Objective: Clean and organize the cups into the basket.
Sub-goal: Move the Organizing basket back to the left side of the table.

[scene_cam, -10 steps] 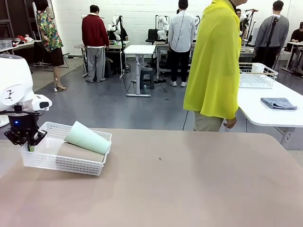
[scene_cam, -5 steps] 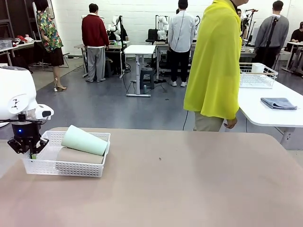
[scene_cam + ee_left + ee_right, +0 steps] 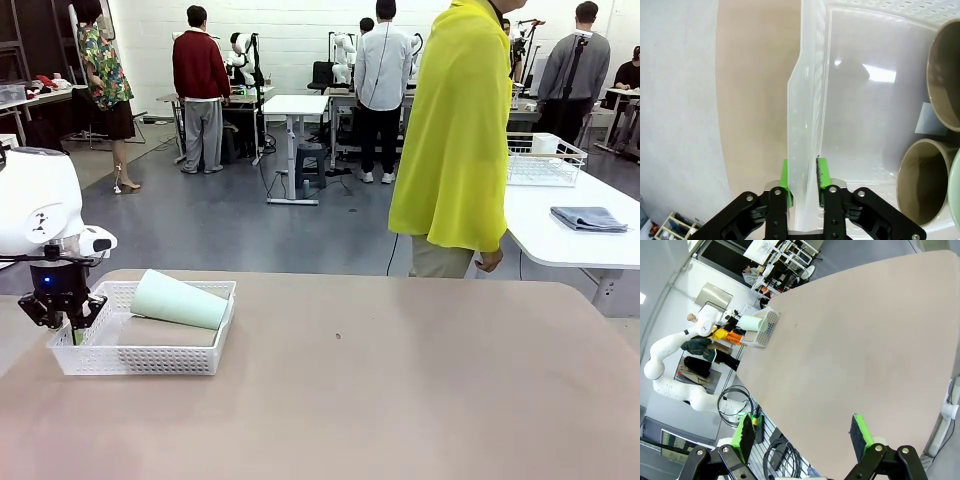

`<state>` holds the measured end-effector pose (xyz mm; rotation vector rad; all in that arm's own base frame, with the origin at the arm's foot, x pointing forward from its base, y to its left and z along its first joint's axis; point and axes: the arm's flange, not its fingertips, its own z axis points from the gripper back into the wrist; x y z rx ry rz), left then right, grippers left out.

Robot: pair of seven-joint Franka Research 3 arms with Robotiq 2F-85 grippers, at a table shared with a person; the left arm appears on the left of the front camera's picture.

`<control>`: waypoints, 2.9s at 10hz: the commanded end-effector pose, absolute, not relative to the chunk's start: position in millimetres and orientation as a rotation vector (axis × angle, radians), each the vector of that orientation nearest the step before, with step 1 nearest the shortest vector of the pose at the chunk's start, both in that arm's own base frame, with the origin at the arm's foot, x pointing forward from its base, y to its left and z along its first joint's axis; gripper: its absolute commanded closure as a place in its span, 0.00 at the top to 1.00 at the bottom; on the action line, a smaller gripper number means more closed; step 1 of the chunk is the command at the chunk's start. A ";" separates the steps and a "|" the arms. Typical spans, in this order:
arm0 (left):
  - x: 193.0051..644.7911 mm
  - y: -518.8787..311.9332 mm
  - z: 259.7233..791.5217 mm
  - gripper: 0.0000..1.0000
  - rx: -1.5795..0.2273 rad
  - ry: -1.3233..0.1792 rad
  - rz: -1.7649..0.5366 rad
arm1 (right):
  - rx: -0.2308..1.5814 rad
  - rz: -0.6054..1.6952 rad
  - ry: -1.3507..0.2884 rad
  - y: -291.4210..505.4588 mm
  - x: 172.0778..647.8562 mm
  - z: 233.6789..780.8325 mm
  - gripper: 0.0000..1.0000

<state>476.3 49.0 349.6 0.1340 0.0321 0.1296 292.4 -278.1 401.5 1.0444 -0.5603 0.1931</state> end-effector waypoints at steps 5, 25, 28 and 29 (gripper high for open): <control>477.2 50.9 354.8 1.00 0.135 0.044 0.116 | 1.053 0.199 -0.563 -275.8 292.6 399.6 1.00; 341.4 43.8 522.4 1.00 -0.295 0.073 0.066 | 1.053 0.199 -0.563 -275.8 292.6 399.6 1.00; 302.8 136.6 574.7 1.00 -0.808 0.063 -0.181 | 1.053 0.199 -0.563 -275.8 292.6 399.6 1.00; 293.3 168.7 577.4 1.00 -0.936 -0.011 -0.198 | 1.053 0.199 -0.563 -275.8 292.6 399.6 1.00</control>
